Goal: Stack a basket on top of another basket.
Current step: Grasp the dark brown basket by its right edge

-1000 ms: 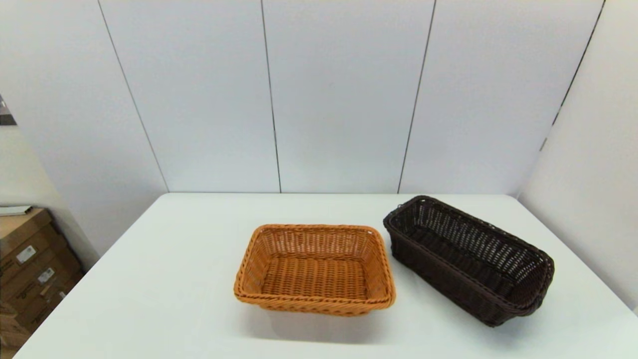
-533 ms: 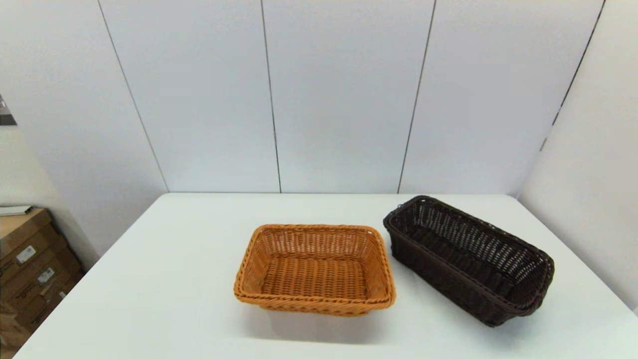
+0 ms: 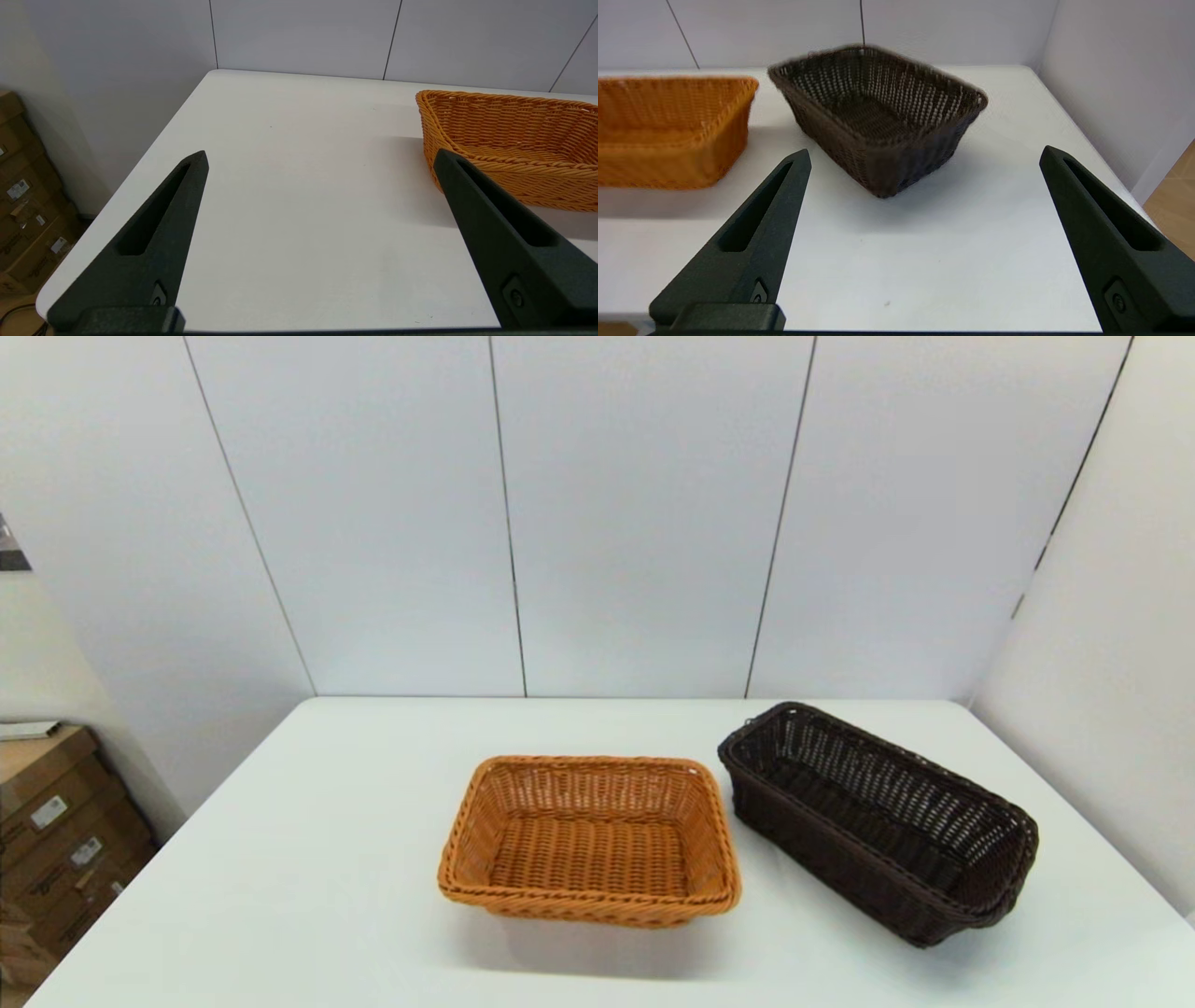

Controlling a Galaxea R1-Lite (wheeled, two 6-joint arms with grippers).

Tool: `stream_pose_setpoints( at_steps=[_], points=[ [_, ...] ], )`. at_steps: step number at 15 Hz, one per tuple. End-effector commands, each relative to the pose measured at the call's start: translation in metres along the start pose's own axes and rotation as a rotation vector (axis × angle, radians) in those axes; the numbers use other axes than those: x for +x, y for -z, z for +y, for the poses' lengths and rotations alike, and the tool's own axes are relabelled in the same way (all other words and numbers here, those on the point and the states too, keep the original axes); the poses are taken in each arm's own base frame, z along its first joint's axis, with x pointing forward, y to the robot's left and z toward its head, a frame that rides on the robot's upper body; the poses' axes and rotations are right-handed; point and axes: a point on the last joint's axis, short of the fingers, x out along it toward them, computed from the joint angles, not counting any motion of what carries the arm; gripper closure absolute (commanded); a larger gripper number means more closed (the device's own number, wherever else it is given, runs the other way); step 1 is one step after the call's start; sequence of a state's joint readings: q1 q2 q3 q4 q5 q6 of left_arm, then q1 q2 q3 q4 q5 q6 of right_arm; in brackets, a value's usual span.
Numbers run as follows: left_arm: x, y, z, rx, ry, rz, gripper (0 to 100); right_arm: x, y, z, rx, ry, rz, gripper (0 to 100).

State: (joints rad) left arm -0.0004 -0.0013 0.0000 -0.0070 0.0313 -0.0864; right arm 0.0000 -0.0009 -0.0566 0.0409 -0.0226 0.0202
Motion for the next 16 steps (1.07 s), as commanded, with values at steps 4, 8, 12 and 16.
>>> stream_pose_setpoints(
  at_steps=[4, 8, 12, 16],
  points=[
    [0.0, 0.0, 0.0, -0.001, -0.001, -0.001, 0, -0.026, -0.107, 0.001, 0.011, 0.0, -0.025, 0],
    [0.0, 0.0, 0.0, -0.001, 0.0, -0.001, 0, -0.01, -0.172, 0.004, 0.011, 0.02, 0.031, 0],
    [0.0, 0.0, 0.0, -0.001, -0.001, -0.001, 0, 0.039, -0.226, 0.004, -0.007, 0.074, 0.17, 0],
    [0.0, 0.0, 0.0, -0.001, -0.001, -0.001, 0, 0.105, -0.24, 0.001, -0.043, 0.197, 0.355, 0]
  ],
)
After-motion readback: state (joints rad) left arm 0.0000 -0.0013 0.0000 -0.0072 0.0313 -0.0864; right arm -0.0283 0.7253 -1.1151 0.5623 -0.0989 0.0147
